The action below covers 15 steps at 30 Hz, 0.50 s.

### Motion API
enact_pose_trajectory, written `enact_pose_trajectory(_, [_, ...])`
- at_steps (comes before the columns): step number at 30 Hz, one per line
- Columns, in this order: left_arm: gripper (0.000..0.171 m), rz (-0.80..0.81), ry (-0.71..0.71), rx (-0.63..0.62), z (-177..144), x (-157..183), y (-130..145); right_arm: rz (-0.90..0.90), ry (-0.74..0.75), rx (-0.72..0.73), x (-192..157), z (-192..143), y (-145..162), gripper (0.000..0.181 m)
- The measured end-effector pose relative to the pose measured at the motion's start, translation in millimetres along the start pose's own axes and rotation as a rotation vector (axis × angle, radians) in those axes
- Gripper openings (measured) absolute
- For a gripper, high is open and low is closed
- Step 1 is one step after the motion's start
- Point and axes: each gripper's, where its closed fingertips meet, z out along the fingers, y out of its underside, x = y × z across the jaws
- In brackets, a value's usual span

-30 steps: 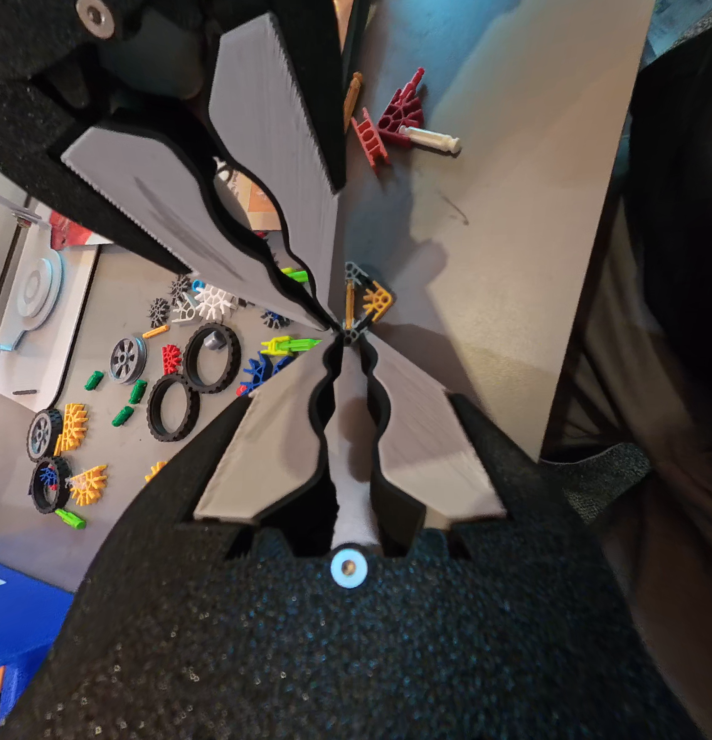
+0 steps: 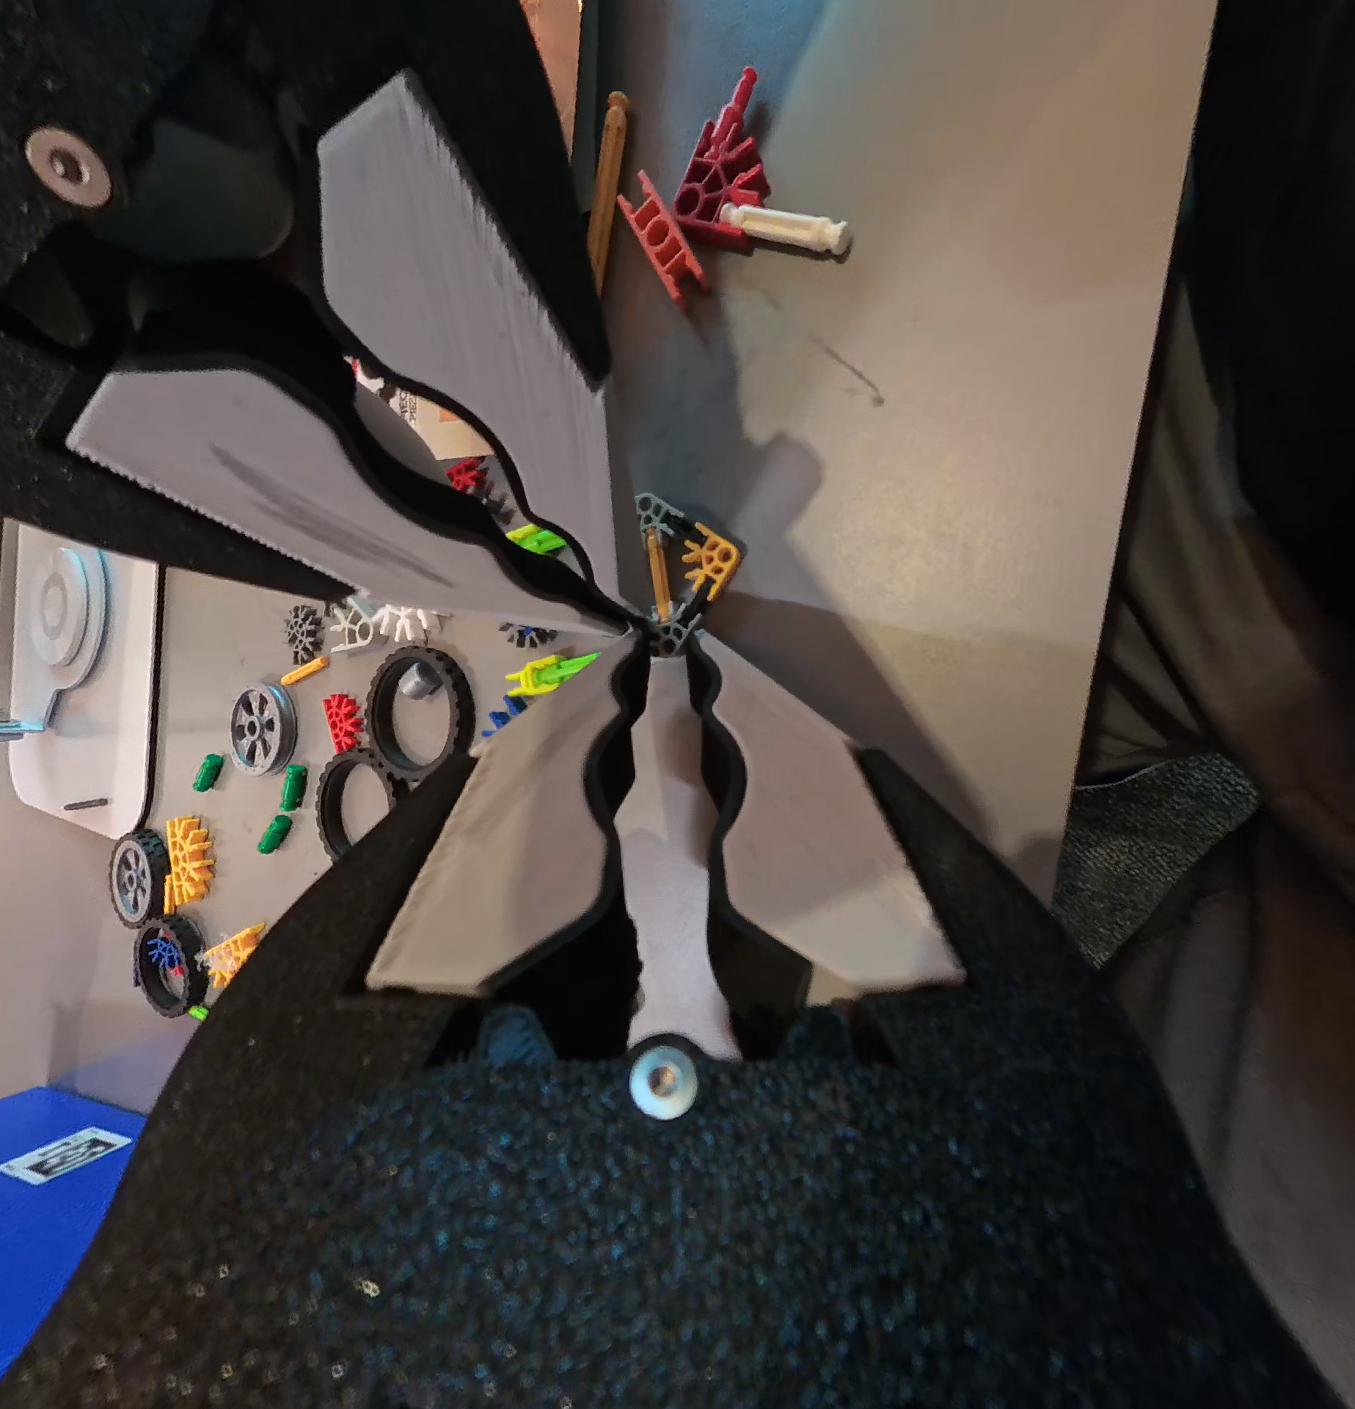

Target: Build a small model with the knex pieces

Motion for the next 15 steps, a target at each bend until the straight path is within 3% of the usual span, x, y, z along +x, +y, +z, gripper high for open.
enact_pose_trajectory(15, [0.01,0.044,0.001,-0.031,1.1,-1.6,-1.1,-0.019,-0.001,0.003,1.9,-0.5,3.3,0.0])
